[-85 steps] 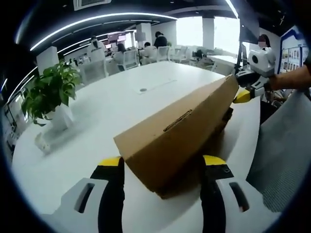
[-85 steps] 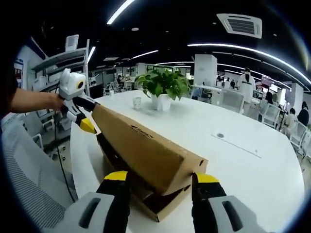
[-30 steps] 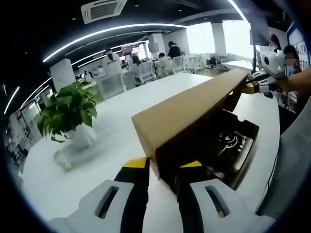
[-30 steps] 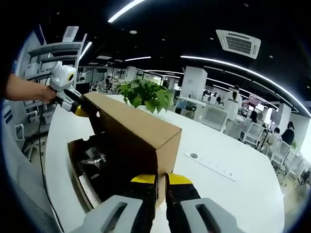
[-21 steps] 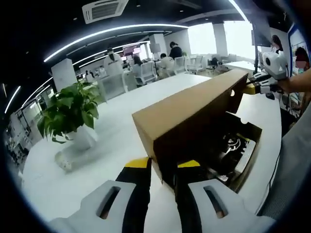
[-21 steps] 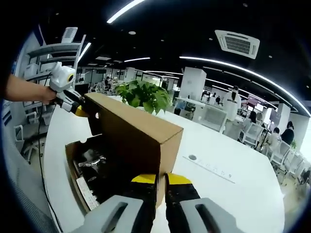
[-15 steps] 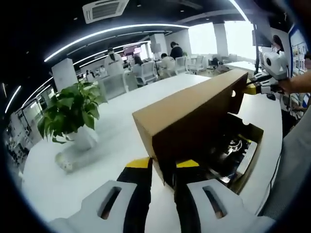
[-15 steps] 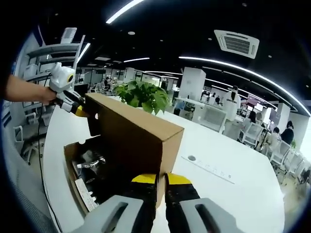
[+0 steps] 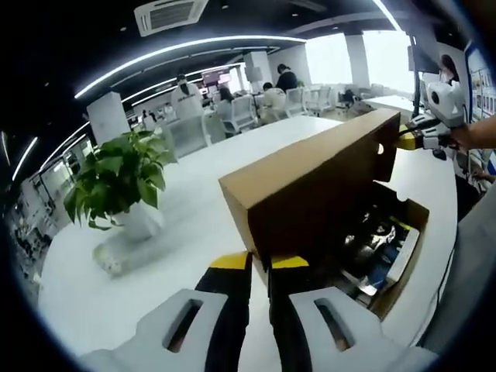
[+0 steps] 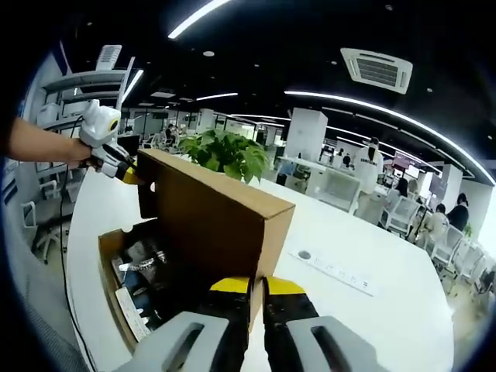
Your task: Operate the shoe box by opening the lid, removing the specified soft item, and placing it in the target area until the item is outside and the box remains undamaged.
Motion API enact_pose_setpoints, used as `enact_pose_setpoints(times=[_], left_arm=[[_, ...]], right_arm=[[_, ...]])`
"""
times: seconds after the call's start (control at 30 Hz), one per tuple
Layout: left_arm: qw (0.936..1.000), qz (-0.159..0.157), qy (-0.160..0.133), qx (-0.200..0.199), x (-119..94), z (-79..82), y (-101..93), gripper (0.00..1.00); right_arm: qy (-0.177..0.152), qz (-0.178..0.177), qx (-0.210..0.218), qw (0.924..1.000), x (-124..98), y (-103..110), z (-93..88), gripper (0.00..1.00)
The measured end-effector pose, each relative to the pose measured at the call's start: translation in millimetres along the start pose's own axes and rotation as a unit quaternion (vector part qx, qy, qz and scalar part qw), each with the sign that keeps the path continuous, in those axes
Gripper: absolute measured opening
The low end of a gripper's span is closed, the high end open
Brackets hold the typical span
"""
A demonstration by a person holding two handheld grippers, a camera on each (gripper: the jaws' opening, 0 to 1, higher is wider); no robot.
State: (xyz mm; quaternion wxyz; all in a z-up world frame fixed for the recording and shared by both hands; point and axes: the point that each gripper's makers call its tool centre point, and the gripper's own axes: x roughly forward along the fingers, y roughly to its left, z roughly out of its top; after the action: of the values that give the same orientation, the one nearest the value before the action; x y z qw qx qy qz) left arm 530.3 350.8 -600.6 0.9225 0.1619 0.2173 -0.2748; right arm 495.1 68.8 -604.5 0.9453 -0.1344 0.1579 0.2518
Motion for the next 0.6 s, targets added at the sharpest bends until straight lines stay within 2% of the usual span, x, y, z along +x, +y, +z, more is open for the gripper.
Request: enact_pose_setpoints(times=[0.6], left_arm=[[0.9995,0.020,0.005,-0.024,4.1,2.9,6.3,0.03]], right_arm=[[-0.014,-0.012,0.003,0.9998,4.2,-6.4,3.5,0.03]])
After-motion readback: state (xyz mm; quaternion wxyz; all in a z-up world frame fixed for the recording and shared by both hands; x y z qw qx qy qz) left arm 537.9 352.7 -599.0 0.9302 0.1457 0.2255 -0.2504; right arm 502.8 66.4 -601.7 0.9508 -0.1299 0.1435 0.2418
